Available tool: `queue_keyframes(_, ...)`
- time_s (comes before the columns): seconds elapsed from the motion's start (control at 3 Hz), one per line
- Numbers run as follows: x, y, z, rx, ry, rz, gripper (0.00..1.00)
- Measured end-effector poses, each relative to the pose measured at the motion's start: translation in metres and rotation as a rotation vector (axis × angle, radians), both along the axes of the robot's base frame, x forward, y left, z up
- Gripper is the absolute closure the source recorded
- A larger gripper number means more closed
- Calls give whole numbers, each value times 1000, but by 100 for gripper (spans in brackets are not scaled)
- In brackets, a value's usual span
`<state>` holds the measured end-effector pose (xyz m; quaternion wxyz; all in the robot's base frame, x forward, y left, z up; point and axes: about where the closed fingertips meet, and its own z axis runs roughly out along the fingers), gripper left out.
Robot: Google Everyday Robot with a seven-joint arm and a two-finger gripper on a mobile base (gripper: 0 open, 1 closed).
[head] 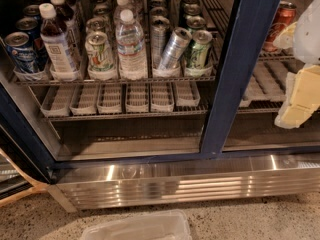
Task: Pick water bottle from top shelf of fridge
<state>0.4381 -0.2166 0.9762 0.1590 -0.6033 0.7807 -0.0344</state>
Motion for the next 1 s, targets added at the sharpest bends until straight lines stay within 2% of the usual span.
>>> queue_keyframes(0.33, 0, 0, 0, 0, 0, 0, 0)
queue_keyframes(0.67, 3, 3, -4, 47, -7, 7, 0)
queue_keyframes(1.0, 7, 11, -15, 156, -19, 45, 0)
